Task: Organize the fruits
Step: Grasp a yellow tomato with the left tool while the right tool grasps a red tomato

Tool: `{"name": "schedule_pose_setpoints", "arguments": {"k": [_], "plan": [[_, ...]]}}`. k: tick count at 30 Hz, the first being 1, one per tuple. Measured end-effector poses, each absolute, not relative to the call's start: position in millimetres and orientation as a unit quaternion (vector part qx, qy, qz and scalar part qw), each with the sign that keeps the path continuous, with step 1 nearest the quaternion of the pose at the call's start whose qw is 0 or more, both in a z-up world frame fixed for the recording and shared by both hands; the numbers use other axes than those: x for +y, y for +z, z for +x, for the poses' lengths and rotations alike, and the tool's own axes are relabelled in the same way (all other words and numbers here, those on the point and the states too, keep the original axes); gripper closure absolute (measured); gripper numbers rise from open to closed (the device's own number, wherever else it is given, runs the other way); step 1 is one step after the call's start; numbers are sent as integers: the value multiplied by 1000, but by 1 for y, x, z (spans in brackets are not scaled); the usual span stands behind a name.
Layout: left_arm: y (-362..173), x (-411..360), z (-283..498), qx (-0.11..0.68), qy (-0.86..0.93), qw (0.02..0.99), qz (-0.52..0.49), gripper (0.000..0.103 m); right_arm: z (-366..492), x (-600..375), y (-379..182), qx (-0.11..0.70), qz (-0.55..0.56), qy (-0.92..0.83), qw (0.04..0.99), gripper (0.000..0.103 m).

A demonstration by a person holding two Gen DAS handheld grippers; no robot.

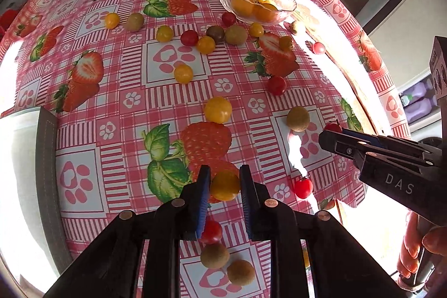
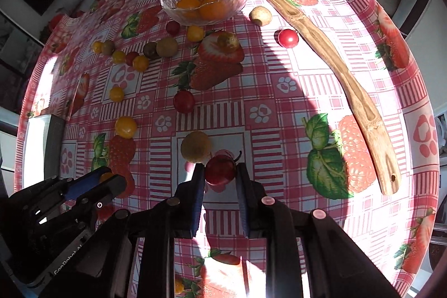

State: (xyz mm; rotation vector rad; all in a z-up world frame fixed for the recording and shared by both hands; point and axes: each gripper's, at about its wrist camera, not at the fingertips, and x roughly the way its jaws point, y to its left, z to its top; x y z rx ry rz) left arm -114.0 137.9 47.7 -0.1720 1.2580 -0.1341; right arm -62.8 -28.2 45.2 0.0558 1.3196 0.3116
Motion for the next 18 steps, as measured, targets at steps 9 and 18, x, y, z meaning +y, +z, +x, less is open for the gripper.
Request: {"name": "schedule_pose_setpoints", "arguments": {"k": [9,18], "plan": [[67,196,-131,578,-29,810,-93,80,-80,25,67,611,26,189,769,79],[76,279,-160,566,44,816,-113,80,-87,125,81,607,-4,262,751,79]]}}
